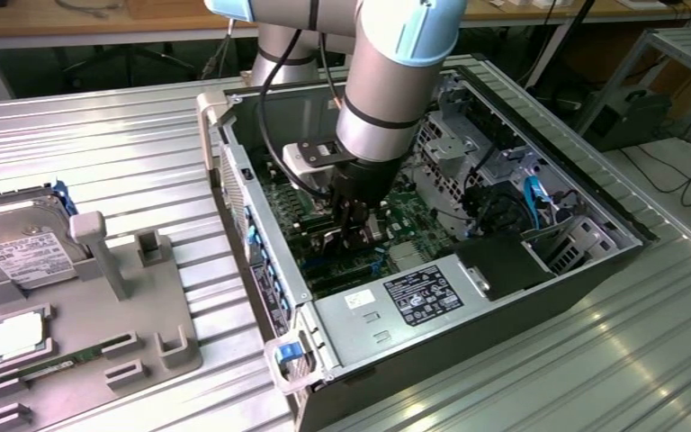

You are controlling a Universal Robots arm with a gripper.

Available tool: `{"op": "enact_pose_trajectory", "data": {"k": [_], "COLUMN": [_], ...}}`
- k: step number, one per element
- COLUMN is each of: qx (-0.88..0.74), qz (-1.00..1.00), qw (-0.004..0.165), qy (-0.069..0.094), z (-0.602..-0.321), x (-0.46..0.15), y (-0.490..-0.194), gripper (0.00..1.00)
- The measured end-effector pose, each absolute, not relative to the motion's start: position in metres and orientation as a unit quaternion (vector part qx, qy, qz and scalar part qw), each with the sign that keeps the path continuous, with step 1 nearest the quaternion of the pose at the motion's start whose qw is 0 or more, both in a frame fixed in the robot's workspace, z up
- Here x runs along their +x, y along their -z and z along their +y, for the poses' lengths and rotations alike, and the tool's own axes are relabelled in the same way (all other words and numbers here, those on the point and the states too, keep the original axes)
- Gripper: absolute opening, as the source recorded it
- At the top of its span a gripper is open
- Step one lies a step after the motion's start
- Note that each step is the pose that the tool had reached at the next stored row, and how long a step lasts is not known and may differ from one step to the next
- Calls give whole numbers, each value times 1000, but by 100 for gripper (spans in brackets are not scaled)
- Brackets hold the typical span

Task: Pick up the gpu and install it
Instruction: 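Insert the gpu into the slot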

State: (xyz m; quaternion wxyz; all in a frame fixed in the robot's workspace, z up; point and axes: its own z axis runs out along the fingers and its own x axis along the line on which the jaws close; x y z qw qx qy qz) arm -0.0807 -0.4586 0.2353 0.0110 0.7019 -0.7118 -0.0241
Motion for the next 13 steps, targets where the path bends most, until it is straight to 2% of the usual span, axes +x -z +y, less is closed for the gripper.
{"op": "enact_pose_trajectory", "data": {"k": [13], "qx": [702], "qz": [-712], "qw": [11], "qy": [24], "z": [-459], "x": [-81], "y": [-235], "gripper": [28]}}
